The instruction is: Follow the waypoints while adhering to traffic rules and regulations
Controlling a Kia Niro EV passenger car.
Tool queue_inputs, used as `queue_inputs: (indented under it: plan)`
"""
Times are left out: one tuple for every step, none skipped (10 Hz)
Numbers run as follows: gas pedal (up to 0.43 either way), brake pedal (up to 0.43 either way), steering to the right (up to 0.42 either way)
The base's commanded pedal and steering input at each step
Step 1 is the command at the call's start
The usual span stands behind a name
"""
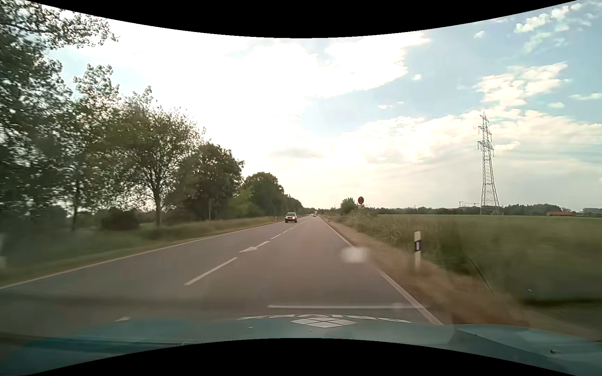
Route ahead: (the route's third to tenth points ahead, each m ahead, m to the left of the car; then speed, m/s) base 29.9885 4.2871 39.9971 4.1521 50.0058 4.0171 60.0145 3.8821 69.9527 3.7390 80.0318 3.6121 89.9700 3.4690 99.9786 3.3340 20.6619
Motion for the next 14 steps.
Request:
queue_inputs:
  plan:
    - [1.000, 0.000, -0.002]
    - [1.000, 0.000, -0.002]
    - [1.000, 0.000, -0.002]
    - [1.000, 0.000, -0.002]
    - [1.000, 0.000, -0.002]
    - [1.000, 0.000, -0.002]
    - [1.000, 0.000, -0.002]
    - [1.000, 0.000, -0.002]
    - [1.000, 0.000, -0.002]
    - [1.000, 0.000, -0.002]
    - [1.000, 0.000, -0.002]
    - [1.000, 0.000, -0.002]
    - [1.000, 0.000, -0.002]
    - [1.000, 0.000, -0.002]
